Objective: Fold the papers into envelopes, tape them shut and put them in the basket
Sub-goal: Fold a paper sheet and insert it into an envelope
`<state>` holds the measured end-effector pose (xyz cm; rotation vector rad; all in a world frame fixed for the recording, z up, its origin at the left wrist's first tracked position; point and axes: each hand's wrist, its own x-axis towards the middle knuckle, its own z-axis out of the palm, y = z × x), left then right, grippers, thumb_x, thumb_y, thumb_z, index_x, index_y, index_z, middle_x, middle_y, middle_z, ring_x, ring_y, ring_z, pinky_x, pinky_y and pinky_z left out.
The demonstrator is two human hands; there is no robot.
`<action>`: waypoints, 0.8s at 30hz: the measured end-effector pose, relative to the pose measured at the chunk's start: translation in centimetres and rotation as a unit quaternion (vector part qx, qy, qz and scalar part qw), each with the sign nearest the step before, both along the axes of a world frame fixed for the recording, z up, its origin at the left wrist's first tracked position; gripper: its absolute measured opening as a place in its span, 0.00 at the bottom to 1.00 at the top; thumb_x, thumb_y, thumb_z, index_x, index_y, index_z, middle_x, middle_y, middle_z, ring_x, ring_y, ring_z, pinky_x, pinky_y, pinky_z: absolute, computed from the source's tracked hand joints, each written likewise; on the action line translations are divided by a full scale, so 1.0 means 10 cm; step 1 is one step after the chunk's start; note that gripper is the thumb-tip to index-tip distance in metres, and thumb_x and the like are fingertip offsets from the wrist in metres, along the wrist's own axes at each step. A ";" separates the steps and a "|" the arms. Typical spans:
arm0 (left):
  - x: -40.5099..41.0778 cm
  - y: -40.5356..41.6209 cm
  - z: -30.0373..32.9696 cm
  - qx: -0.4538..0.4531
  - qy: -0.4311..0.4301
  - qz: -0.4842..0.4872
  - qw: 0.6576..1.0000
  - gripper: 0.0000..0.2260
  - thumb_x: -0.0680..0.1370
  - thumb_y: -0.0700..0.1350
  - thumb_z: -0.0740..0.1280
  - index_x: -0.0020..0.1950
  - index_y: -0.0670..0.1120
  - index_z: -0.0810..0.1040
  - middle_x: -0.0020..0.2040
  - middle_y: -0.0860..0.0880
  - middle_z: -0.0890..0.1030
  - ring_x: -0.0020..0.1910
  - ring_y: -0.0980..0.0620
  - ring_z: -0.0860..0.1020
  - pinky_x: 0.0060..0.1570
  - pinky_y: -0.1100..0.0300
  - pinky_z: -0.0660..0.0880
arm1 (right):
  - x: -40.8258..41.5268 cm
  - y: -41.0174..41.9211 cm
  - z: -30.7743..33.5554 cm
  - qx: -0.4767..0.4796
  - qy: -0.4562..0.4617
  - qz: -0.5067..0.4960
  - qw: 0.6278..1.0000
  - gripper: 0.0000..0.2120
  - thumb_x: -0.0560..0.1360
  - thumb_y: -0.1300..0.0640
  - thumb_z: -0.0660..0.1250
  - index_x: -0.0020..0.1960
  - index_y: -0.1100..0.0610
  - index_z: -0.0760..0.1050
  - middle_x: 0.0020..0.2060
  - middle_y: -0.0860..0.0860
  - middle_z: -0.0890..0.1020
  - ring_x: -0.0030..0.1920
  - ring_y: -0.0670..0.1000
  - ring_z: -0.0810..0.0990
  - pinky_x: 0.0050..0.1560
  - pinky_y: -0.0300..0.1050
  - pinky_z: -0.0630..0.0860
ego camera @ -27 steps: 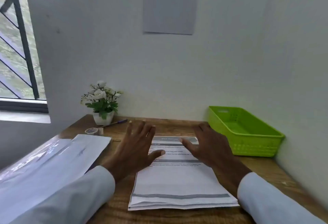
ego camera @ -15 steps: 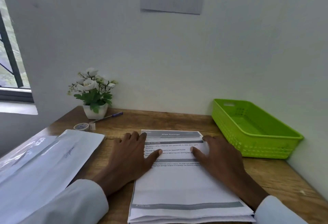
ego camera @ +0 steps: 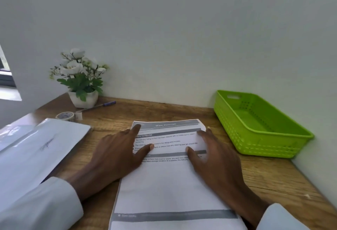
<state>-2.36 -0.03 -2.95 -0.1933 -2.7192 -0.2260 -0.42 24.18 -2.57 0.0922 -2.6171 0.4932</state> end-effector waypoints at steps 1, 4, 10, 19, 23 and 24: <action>0.01 0.00 0.00 0.004 -0.004 0.001 1.000 0.36 0.75 0.72 0.51 0.77 0.54 0.58 0.64 0.51 0.79 0.57 0.49 0.80 0.48 0.56 0.74 | 0.01 0.00 0.01 -0.022 0.012 0.007 1.000 0.25 0.73 0.41 0.68 0.68 0.47 0.73 0.72 0.47 0.73 0.64 0.53 0.79 0.58 0.48 0.76; 0.02 0.00 0.00 0.020 -0.008 0.001 1.000 0.35 0.75 0.72 0.52 0.77 0.55 0.57 0.65 0.52 0.79 0.58 0.50 0.79 0.49 0.56 0.73 | -0.02 0.03 0.03 -0.102 0.059 0.034 0.993 0.21 0.71 0.49 0.74 0.63 0.51 0.78 0.65 0.48 0.80 0.61 0.51 0.81 0.58 0.48 0.78; 0.02 -0.05 -0.03 0.095 -0.036 -0.013 0.995 0.35 0.74 0.72 0.56 0.76 0.57 0.56 0.71 0.53 0.74 0.62 0.48 0.77 0.55 0.54 0.73 | -0.15 0.02 0.06 -0.448 0.019 0.131 0.884 0.21 0.70 0.63 0.76 0.60 0.48 0.78 0.44 0.49 0.87 0.41 0.45 0.86 0.38 0.38 0.81; -0.16 -0.19 -0.05 0.277 -0.102 -0.031 0.955 0.41 0.67 0.70 0.69 0.73 0.57 0.56 0.61 0.59 0.75 0.52 0.59 0.76 0.42 0.64 0.71 | -0.31 0.17 0.03 -0.544 -0.071 0.114 0.828 0.14 0.70 0.65 0.75 0.54 0.55 0.81 0.38 0.55 0.87 0.38 0.51 0.86 0.35 0.41 0.80; -0.19 -0.25 -0.04 0.382 -0.088 -0.045 0.919 0.40 0.68 0.61 0.76 0.74 0.57 0.60 0.55 0.67 0.68 0.50 0.66 0.72 0.43 0.73 0.68 | -0.39 0.16 -0.04 -0.514 -0.088 0.092 0.848 0.11 0.70 0.64 0.76 0.51 0.55 0.84 0.44 0.50 0.88 0.46 0.52 0.87 0.46 0.46 0.81; -0.19 -0.26 -0.04 0.406 -0.083 -0.053 0.909 0.38 0.68 0.58 0.77 0.73 0.58 0.62 0.57 0.67 0.68 0.53 0.66 0.73 0.46 0.71 0.70 | -0.40 0.16 -0.05 -0.505 -0.087 0.090 0.854 0.11 0.70 0.64 0.76 0.51 0.54 0.84 0.44 0.49 0.88 0.47 0.52 0.86 0.48 0.47 0.81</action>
